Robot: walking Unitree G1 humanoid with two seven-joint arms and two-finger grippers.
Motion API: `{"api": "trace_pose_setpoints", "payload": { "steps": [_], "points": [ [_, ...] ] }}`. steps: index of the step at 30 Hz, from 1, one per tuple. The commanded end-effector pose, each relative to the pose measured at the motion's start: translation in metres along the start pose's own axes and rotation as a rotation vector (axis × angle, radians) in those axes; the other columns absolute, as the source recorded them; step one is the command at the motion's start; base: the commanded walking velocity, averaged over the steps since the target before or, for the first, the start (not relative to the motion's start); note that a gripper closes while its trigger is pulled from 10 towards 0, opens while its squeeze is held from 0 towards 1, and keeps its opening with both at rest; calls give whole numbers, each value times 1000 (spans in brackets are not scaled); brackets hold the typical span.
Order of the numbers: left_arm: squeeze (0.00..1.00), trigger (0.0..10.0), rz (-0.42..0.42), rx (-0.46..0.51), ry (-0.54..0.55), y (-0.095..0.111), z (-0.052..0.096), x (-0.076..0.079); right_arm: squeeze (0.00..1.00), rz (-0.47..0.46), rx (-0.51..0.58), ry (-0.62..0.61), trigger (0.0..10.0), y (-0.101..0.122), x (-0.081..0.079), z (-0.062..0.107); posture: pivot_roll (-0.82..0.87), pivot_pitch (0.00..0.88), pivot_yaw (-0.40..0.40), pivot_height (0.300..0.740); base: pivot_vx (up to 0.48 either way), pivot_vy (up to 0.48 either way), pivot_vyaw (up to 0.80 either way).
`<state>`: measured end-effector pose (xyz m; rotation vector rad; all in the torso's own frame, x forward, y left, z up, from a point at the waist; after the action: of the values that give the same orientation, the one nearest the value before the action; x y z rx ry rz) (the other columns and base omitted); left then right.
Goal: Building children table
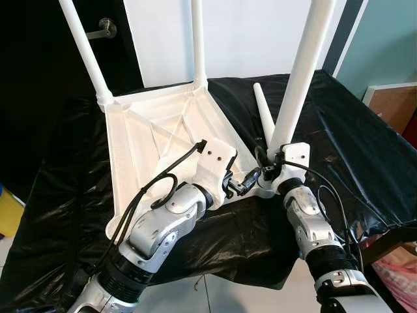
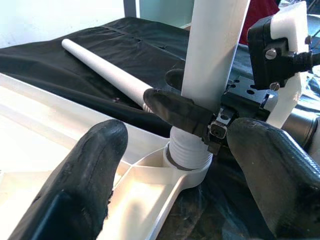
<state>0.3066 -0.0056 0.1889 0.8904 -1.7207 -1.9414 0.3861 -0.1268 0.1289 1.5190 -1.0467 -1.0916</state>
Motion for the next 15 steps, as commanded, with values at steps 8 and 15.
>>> {"api": "trace_pose_setpoints", "payload": {
  "steps": [8,15],
  "points": [
    [0,10000,-14,29,-218,5,2,23,0,-61,-149,-36,10000,-45,7,16,-107,19,22,740,0,0,0],
    [0,10000,-17,29,-220,6,3,23,0,-46,-121,-12,10000,-40,5,12,-104,24,27,740,0,0,0]
  ]
}}
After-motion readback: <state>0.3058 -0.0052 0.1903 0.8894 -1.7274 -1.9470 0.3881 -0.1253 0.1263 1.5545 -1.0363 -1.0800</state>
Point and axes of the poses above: a point about 5 cm out from each wrist's last joint towards the gripper, its own z axis pointing back from the gripper into the wrist, its own y axis along the axis of the wrist's last joint, x = y × z, the point moved 5 cm from there along -z, pointing out of the wrist towards the gripper, and after that the axes turned 10 degrees about -z, right-handed, at the moved point
